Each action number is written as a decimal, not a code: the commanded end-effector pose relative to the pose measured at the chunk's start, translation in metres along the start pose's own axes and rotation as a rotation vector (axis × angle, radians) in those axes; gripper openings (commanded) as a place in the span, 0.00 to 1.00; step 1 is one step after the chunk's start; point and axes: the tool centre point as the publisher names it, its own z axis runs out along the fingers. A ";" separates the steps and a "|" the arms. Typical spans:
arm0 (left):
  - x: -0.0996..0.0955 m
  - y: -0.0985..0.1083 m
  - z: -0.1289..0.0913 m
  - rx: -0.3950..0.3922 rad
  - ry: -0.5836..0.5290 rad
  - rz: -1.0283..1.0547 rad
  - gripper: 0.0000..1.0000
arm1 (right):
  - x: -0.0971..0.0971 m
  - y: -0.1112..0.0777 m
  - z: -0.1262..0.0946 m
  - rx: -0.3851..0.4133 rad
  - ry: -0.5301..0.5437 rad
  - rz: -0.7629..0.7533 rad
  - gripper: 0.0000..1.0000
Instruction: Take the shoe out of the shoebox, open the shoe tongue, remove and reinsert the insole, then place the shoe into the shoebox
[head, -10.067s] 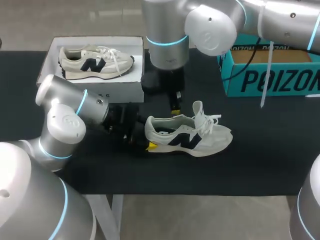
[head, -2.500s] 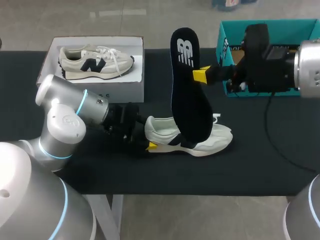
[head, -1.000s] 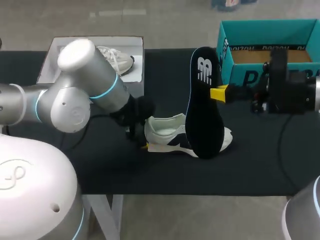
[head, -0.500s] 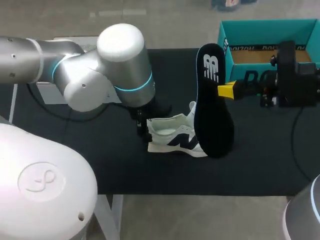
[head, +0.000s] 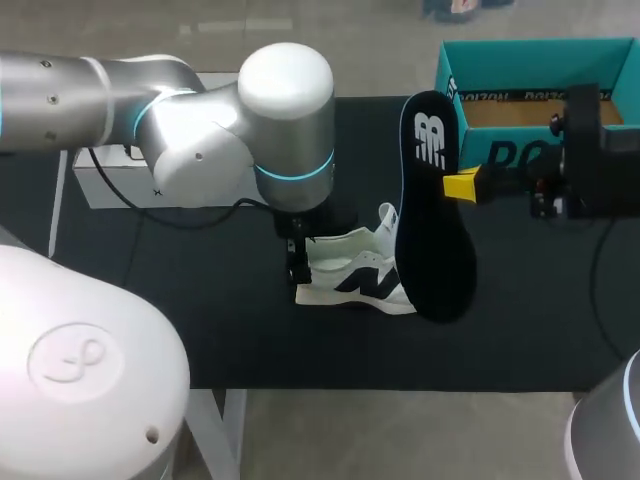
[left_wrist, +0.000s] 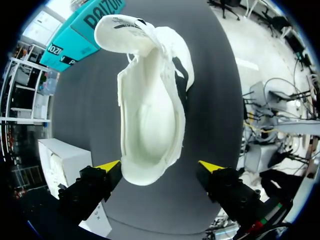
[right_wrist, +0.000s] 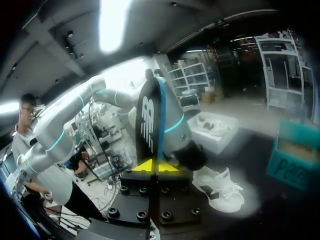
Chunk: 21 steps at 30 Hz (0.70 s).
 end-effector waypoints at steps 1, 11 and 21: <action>0.001 0.001 -0.004 -0.001 -0.007 0.001 1.00 | 0.002 -0.001 0.000 -0.002 -0.006 0.002 0.00; -0.004 -0.003 -0.012 0.003 -0.031 0.010 1.00 | 0.003 -0.004 0.002 -0.003 -0.004 0.006 0.00; -0.040 -0.033 -0.018 0.041 -0.084 0.009 1.00 | 0.005 -0.011 0.007 0.017 0.017 0.024 0.00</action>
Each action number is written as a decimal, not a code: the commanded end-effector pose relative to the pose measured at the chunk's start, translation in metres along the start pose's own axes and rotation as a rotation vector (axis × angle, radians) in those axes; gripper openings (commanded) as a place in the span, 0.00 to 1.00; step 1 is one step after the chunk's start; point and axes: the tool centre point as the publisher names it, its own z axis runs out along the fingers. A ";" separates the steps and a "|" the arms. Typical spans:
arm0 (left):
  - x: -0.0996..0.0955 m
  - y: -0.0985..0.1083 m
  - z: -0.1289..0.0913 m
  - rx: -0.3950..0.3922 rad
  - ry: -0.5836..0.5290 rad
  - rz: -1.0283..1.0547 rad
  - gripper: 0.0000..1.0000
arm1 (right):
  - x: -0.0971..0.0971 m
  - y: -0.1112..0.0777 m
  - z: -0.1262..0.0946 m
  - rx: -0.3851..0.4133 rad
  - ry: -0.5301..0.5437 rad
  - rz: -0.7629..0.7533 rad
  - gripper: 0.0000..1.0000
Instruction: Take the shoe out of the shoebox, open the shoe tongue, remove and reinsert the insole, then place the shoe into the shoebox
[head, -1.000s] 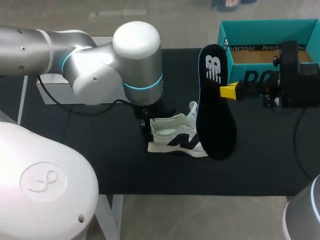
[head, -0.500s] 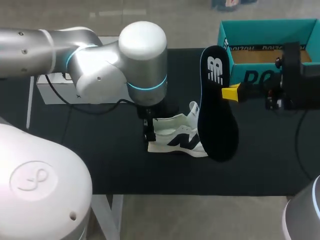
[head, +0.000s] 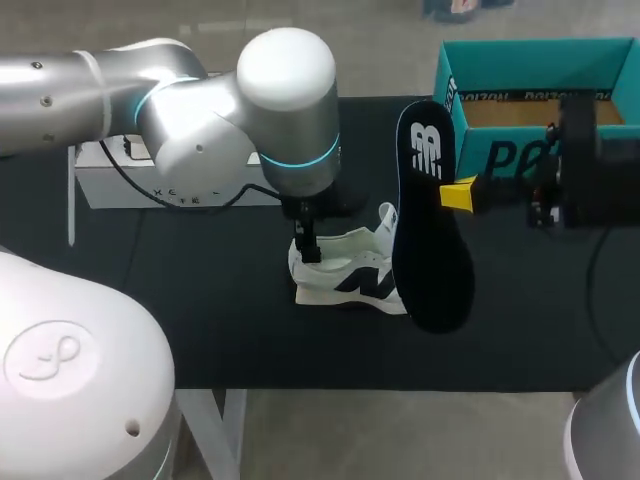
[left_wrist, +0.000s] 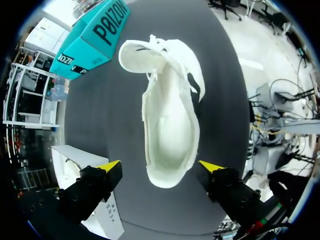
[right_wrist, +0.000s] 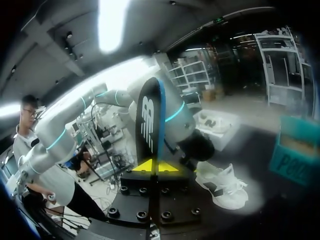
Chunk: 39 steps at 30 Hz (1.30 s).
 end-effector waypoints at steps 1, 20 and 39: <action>-0.017 -0.018 0.009 0.007 -0.002 -0.005 1.00 | -0.001 -0.003 0.004 0.010 0.008 0.006 0.00; -0.021 -0.082 0.076 0.087 0.069 0.092 0.74 | -0.010 -0.003 0.011 0.025 0.021 0.016 0.00; -0.005 -0.077 0.063 0.150 0.049 0.095 0.00 | -0.009 -0.005 0.016 0.041 0.032 0.026 0.00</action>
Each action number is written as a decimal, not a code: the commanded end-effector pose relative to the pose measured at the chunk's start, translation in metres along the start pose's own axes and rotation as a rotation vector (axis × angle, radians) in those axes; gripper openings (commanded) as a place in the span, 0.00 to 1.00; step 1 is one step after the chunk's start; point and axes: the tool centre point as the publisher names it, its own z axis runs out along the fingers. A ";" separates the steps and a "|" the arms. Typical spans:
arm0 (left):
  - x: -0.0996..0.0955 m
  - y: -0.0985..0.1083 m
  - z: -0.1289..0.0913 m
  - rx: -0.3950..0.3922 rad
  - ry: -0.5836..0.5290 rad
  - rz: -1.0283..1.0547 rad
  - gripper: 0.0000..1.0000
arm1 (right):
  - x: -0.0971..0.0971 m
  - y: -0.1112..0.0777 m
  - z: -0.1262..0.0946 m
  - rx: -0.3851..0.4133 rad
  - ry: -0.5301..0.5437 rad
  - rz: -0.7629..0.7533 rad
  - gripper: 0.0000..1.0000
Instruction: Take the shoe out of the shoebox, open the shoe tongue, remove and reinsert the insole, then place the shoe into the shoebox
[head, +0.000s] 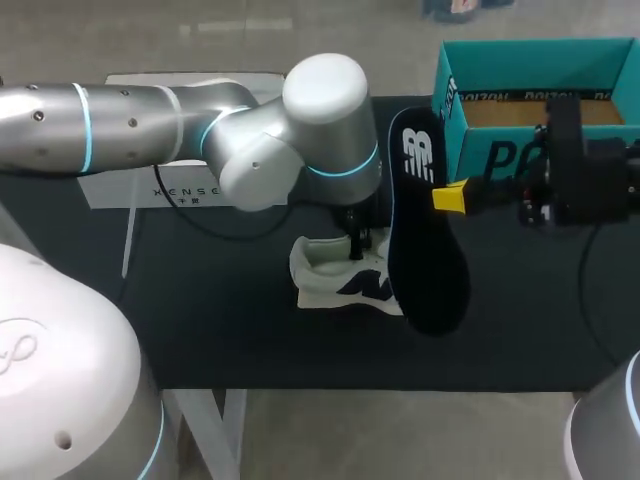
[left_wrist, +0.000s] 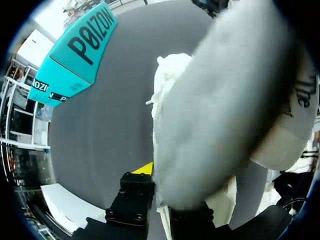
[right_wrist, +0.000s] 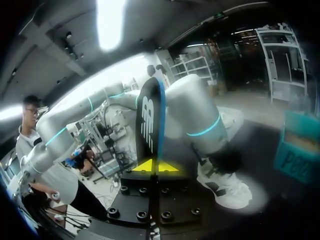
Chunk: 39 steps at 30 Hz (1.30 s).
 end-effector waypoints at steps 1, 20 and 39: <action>0.007 0.006 -0.016 0.012 -0.025 0.008 0.00 | -0.001 0.000 0.006 0.013 0.001 0.009 0.00; 0.003 -0.003 -0.023 -0.010 0.013 0.182 0.00 | 0.003 -0.001 -0.006 0.010 0.003 0.020 0.00; -0.001 -0.003 -0.023 -0.015 0.017 0.221 0.00 | 0.000 0.007 -0.023 -0.037 0.015 0.027 0.00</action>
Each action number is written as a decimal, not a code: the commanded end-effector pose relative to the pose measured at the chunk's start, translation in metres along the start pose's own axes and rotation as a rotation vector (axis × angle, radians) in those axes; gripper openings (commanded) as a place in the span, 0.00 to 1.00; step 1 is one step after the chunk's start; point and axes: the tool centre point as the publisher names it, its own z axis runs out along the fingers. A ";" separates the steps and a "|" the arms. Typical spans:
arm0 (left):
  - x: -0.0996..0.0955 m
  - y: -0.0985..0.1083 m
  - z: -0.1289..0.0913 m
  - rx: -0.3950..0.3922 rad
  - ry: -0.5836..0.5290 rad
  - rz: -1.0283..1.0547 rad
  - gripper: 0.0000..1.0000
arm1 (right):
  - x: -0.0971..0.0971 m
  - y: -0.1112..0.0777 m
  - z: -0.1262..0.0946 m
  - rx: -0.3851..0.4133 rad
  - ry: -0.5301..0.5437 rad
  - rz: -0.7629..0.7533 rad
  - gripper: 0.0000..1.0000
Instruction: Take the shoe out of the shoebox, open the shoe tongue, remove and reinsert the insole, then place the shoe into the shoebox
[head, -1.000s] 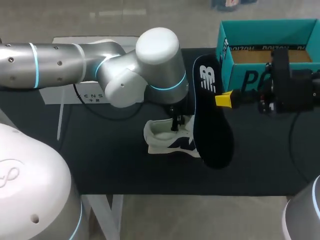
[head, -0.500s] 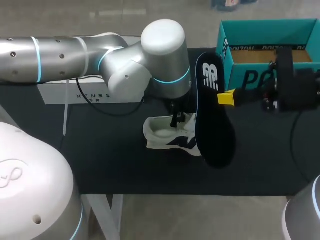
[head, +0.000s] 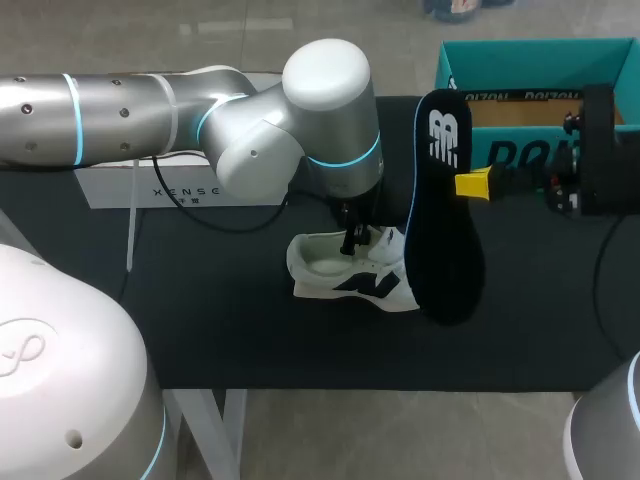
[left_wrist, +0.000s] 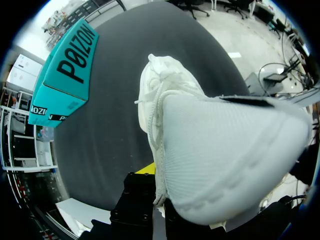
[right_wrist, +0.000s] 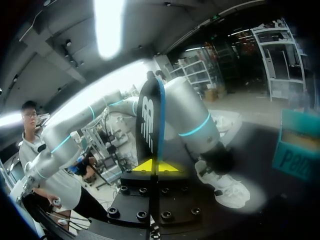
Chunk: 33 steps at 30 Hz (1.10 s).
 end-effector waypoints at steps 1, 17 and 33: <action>-0.008 -0.002 -0.002 0.003 0.023 0.098 0.00 | 0.006 -0.004 0.001 0.018 0.006 -0.009 0.00; -0.053 -0.018 -0.018 0.158 0.416 0.885 0.00 | 0.002 0.010 0.014 -0.035 0.059 -0.098 0.00; -0.053 -0.018 -0.018 0.158 0.416 0.885 0.00 | 0.001 0.019 0.010 -0.023 0.138 -0.165 0.00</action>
